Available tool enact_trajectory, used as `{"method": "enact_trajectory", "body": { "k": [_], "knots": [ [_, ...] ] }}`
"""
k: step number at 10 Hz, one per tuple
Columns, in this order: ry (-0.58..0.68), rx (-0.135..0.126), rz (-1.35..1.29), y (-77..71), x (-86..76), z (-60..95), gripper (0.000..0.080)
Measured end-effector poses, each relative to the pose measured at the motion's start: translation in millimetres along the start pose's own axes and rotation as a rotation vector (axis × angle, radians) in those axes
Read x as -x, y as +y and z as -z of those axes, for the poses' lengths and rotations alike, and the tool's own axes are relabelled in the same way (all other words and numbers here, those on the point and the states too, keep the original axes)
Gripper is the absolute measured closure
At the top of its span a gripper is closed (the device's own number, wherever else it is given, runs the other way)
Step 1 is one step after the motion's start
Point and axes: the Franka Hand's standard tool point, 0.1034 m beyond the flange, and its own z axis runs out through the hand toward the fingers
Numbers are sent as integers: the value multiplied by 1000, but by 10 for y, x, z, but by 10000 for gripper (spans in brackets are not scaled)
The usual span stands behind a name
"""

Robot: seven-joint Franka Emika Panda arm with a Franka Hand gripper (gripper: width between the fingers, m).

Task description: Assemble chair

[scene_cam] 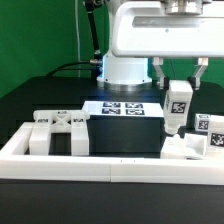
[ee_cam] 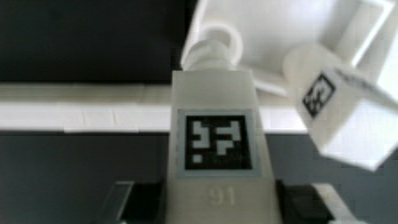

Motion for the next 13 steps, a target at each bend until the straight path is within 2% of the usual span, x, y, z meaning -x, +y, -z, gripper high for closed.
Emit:
{"method": "enact_trajectory", "body": {
  "k": [1,5,8,10,11,13],
  "knots": [
    [4,22,80,-85,-5,-18,510],
    [-2,18,61,-74,20,-37,510],
    [-1,0,6,51,37,-54,510],
    [17,2,6,52,23,-57,510],
    [101,13,8,79,-34,-41,509],
    [142,23,8,117,28,-66,509]
  ]
}}
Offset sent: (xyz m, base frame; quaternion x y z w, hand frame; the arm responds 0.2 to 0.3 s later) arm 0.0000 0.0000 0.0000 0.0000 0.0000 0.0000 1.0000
